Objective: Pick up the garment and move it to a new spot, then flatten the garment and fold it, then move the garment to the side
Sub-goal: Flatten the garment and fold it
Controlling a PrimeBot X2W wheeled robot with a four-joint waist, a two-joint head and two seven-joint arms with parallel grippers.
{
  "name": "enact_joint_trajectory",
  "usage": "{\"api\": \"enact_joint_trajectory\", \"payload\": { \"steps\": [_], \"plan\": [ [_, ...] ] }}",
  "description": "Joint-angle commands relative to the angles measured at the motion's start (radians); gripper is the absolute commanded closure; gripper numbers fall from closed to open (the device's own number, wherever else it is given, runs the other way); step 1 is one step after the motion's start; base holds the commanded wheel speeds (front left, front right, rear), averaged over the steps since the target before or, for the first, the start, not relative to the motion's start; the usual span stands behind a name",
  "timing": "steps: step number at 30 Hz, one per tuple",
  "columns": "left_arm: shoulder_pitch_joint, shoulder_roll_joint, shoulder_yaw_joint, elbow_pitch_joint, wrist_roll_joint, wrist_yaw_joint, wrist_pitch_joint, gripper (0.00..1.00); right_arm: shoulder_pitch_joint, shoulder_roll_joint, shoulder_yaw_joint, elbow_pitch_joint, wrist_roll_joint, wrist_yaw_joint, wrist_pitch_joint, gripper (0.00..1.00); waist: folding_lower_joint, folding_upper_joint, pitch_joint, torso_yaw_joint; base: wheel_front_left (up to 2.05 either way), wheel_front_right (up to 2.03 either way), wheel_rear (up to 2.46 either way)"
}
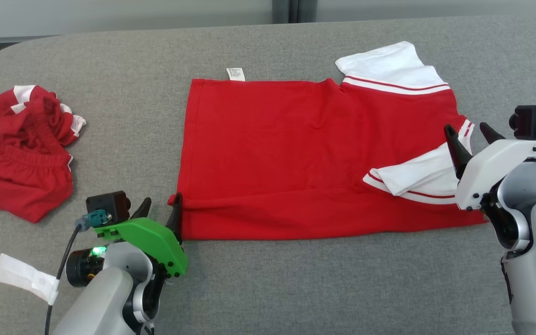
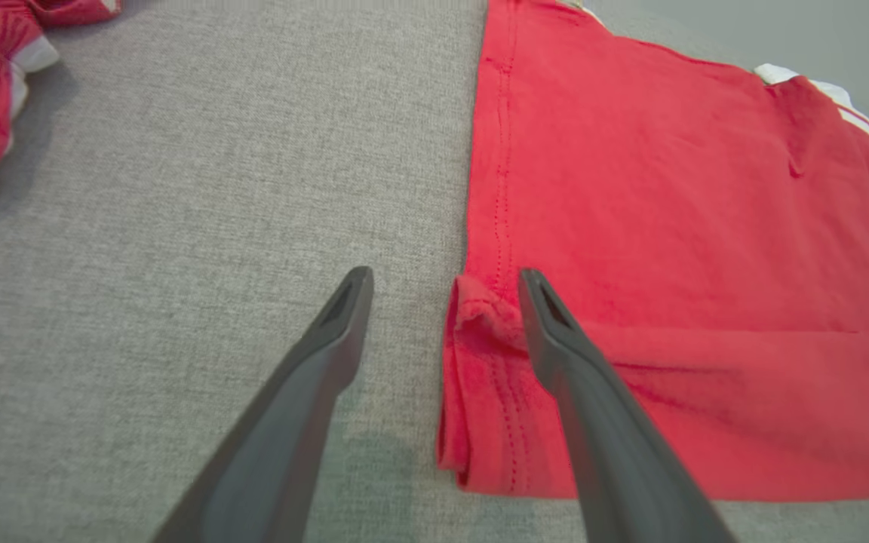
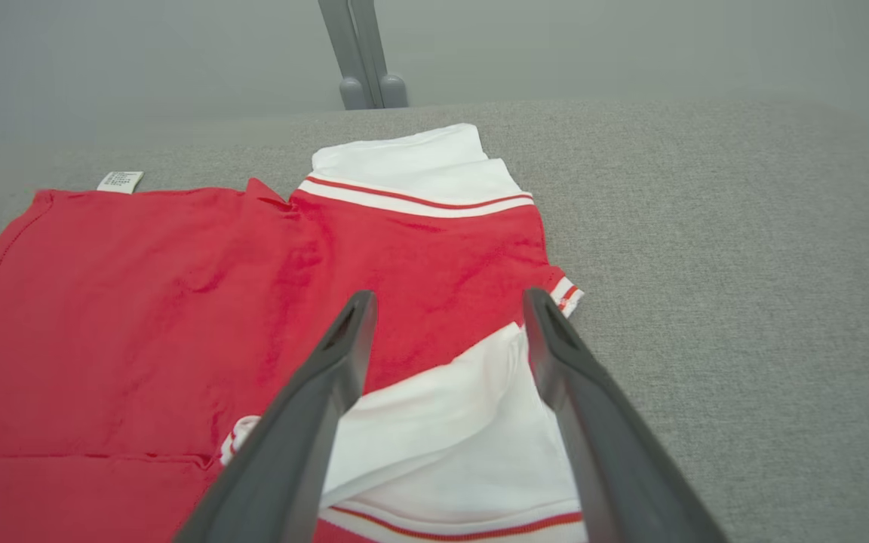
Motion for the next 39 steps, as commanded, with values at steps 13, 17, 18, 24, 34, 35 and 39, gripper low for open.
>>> {"api": "enact_joint_trajectory", "payload": {
  "steps": [13, 17, 18, 24, 34, 35, 39],
  "plan": [
    [0.140, 0.028, -0.011, -0.112, 0.021, 0.072, -0.030, 0.00, 0.236, 0.073, -0.192, -0.171, -0.042, -0.002, 0.152, 0.00, 0.0000, 0.0000, -0.012, -0.008, 0.00, 0.00, 0.00],
    [0.153, 0.022, -0.016, -0.117, 0.023, 0.082, -0.035, 0.00, 0.242, 0.086, -0.203, -0.145, -0.036, -0.002, 0.145, 0.00, 0.0000, 0.0000, -0.005, -0.017, 0.00, 0.00, 0.00],
    [0.153, 0.021, -0.021, -0.113, 0.022, 0.082, -0.030, 0.00, 0.235, 0.087, -0.204, -0.129, -0.037, -0.002, 0.144, 0.00, 0.0000, 0.0000, -0.004, -0.020, 0.00, 0.00, 0.00],
    [0.139, 0.025, -0.036, -0.102, 0.021, 0.080, -0.005, 0.00, 0.187, 0.091, -0.194, -0.029, -0.045, -0.002, 0.119, 0.00, 0.0000, 0.0000, 0.003, -0.021, 0.00, 0.00, 0.00],
    [0.077, 0.008, -0.064, -0.010, 0.024, 0.057, 0.038, 0.00, 0.117, 0.093, -0.217, 0.162, -0.056, -0.002, 0.101, 0.00, 0.0000, 0.0000, 0.014, -0.015, 0.00, 0.00, 0.00],
    [0.073, 0.004, -0.068, -0.002, 0.021, 0.052, 0.044, 0.00, 0.109, 0.093, -0.219, 0.180, -0.049, -0.002, 0.099, 0.00, 0.0000, 0.0000, 0.016, -0.015, 0.00, 0.00, 0.00],
    [0.066, -0.006, -0.079, 0.026, 0.008, 0.031, 0.058, 0.29, 0.093, 0.096, -0.203, 0.236, -0.020, -0.002, 0.100, 0.00, 0.0000, 0.0000, 0.020, -0.018, 0.00, 0.00, 0.00]
  ]
}}
